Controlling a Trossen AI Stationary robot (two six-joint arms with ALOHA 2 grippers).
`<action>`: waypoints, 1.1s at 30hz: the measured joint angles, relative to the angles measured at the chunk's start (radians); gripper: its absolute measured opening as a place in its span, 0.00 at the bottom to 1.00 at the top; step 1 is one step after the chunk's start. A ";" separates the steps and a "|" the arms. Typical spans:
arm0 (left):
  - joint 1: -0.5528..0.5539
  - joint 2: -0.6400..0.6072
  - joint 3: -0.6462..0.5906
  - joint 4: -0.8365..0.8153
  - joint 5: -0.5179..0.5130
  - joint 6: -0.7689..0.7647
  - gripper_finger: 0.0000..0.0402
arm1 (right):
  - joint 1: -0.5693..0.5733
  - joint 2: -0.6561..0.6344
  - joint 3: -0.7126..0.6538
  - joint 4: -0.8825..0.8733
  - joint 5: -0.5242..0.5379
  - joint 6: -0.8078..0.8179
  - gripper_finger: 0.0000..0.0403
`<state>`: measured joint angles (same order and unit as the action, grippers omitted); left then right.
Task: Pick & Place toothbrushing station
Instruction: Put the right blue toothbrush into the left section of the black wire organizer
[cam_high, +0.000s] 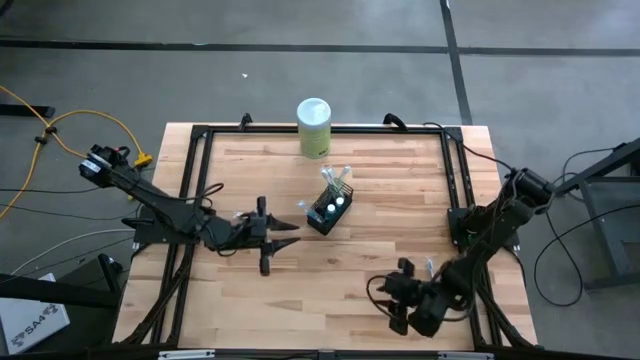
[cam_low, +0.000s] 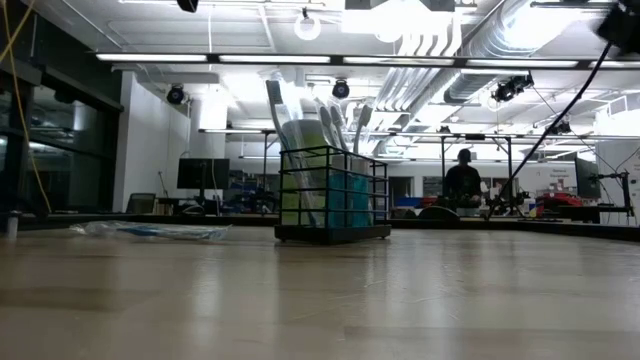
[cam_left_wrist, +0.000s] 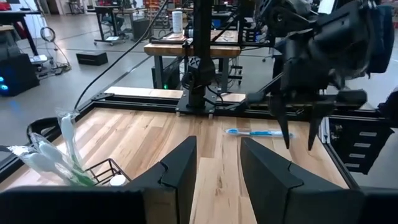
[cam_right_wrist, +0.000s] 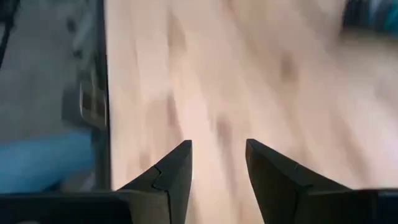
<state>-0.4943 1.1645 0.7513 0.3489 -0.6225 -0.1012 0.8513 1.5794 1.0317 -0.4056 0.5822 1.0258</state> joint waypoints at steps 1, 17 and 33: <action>-0.005 0.000 0.000 0.000 -0.010 0.001 0.30 | -0.008 -0.004 0.000 -0.043 -0.067 0.063 0.35; -0.013 0.000 0.000 -0.011 -0.012 0.004 0.30 | 0.075 -0.006 0.000 -0.495 -0.519 0.939 0.35; -0.013 0.000 0.000 -0.068 -0.011 0.007 0.30 | 0.184 0.010 0.000 -0.550 -0.536 1.330 0.35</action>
<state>-0.5072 1.1648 0.7513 0.2811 -0.6334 -0.0940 1.0355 1.5890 1.0313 -0.9558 0.0460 2.3562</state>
